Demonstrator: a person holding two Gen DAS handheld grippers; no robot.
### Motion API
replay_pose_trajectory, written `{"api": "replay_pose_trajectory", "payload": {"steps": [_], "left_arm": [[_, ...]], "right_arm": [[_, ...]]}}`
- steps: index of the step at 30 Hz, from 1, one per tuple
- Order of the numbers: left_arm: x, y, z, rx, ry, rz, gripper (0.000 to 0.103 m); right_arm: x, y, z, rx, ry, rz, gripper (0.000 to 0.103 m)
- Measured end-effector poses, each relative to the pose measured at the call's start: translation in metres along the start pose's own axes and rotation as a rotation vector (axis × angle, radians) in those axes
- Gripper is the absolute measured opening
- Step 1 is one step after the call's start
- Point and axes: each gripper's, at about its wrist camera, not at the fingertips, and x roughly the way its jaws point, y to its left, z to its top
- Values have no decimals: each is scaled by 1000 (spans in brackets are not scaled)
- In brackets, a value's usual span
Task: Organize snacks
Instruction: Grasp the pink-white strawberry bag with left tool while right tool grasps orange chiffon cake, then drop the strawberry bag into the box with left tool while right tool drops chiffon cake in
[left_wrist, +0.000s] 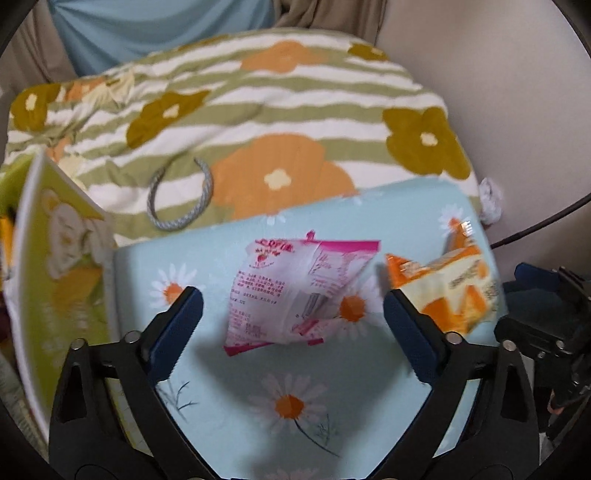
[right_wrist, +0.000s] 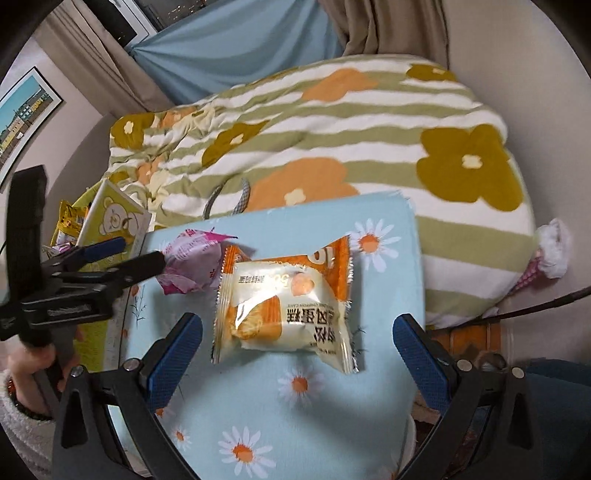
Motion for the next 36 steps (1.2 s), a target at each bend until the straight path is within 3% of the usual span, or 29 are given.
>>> {"api": "replay_pose_trajectory", "payload": {"steps": [9,14,33,36], "left_arm": [[36,6,-3,-6,64,14,67],[41,8,-4,-29,75,7,57],[16,27,-49,-147,101,76,54],[11,28,-56,-159,97,87,54]], "right_arm": [[34,2,7,-18,55,44,103],[45,1,9,-25,73,40,103],[70,12,16,-67,104,30,103],[74,18,15,-108,109,20,94]]}}
